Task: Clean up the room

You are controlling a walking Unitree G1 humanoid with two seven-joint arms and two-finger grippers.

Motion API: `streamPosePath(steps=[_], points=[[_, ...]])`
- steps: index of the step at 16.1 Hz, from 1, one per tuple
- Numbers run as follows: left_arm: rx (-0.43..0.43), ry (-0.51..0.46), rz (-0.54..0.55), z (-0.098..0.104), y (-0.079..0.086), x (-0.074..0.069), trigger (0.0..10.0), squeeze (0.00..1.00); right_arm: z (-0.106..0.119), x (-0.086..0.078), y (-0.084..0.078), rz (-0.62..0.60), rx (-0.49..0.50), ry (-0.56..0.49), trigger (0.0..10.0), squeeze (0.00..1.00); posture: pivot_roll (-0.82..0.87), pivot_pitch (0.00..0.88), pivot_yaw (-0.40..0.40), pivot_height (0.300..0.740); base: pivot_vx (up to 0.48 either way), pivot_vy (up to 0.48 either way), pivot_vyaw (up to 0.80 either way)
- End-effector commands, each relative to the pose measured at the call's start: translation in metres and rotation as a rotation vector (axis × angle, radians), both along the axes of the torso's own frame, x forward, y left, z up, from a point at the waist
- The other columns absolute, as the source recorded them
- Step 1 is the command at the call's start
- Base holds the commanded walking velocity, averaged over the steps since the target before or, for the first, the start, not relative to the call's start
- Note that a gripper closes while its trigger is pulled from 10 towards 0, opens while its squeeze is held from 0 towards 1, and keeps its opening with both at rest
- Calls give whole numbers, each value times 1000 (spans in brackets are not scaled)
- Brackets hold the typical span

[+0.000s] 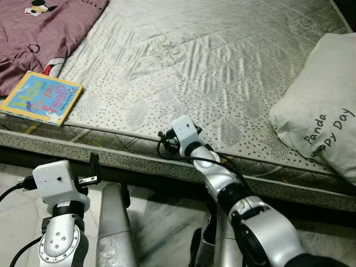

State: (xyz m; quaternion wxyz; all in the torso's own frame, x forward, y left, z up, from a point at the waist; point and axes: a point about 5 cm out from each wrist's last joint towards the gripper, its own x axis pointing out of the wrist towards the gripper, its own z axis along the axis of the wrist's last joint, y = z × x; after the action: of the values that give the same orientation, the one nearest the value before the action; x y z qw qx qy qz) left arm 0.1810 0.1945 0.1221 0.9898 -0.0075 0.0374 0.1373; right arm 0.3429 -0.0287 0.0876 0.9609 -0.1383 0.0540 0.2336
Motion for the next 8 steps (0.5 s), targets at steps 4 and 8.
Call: streamPosePath(steps=[4,8], points=[[8,2,10,1,-1,-1,10000,0,-7,-2,2,-4,-66,-2,0,0,271,153,-94,522,0,0,0],[8,2,12,1,-1,0,10000,0,-17,-8,6,35,-130,31,157,0,273,148,-97,522,0,0,0]])
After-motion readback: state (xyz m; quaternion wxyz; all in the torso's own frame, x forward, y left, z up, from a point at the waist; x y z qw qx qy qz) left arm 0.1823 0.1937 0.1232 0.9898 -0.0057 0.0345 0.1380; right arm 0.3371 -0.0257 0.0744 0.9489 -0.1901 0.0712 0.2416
